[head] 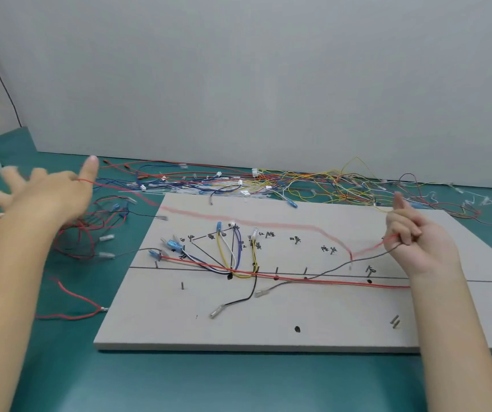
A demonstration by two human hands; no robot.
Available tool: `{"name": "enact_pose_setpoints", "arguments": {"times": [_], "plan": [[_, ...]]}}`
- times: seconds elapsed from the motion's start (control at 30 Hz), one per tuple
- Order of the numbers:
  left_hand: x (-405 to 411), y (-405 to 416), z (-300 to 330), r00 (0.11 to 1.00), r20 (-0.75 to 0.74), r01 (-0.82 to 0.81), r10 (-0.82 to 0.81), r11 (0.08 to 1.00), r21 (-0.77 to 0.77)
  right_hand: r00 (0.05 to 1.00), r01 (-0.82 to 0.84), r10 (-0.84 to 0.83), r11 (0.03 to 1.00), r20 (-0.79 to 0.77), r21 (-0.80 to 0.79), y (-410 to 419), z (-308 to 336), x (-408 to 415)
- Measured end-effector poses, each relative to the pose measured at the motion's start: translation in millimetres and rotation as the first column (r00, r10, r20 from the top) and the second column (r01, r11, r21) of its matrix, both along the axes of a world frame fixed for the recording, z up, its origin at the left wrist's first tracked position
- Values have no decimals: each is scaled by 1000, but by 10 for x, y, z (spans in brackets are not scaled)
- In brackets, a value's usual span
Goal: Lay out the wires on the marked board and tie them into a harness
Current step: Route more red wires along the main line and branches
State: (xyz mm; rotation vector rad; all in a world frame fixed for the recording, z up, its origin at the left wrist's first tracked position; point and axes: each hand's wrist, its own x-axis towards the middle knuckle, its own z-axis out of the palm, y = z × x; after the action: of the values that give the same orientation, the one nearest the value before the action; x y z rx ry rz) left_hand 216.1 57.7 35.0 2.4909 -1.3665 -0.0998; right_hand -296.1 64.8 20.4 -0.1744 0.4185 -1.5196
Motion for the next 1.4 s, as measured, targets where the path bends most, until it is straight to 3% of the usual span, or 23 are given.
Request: {"name": "enact_pose_setpoints", "arguments": {"times": [0.1, 0.2, 0.37, 0.47, 0.57, 0.67, 0.77, 0.9, 1.03, 1.1, 1.2, 1.27, 1.4], "plan": [[-413, 85, -25, 967, 230, 145, -107, 977, -153, 878, -70, 75, 997, -473, 29, 8, 95, 297], [-794, 78, -40, 866, 422, 405, -268, 871, -277, 592, -93, 30, 995, -805, -31, 87, 204, 686], [-1184, 102, -144, 810, 410, 555, -420, 774, -304, 163, -335, -49, 937, -985, -102, 369, 295, 1413], [-1311, 115, -189, 795, 467, 535, -387, 810, -239, 96, -441, -107, 887, -990, -138, 503, 190, 1882], [-1403, 154, -183, 778, 489, 523, -394, 838, -156, 112, -538, -62, 835, -992, -113, 596, 61, 2255], [-1425, 168, -179, 787, 476, 506, -391, 852, -136, 195, -529, -42, 837, -980, -141, 623, -27, 2424], [-1348, 131, -208, 804, 481, 458, -349, 880, -127, 337, -501, -5, 845, -942, -184, 588, -5, 2389], [-1106, 115, -166, 858, 435, 378, -274, 910, -173, 562, -374, 119, 919, -819, -123, 444, 171, 2119], [-804, 69, -120, 908, 309, 357, -283, 908, -218, 713, -245, 76, 958, -697, -146, 276, 335, 1734], [-544, 29, -123, 949, 243, 253, -202, 946, -202, 758, -259, 96, 952, -646, -163, 231, 384, 1536], [65, -70, -212, 997, 70, 38, -36, 998, -39, 814, -294, 142, 937, -563, -188, 212, 403, 1284], [432, -112, -304, 992, -119, -48, 52, 998, 30, 855, -258, 132, 947, -502, -190, 187, 390, 1140], [818, -131, -431, 946, -260, -185, 195, 981, 61, 941, -194, 126, 961, -315, -195, 114, 337, 891]]}}
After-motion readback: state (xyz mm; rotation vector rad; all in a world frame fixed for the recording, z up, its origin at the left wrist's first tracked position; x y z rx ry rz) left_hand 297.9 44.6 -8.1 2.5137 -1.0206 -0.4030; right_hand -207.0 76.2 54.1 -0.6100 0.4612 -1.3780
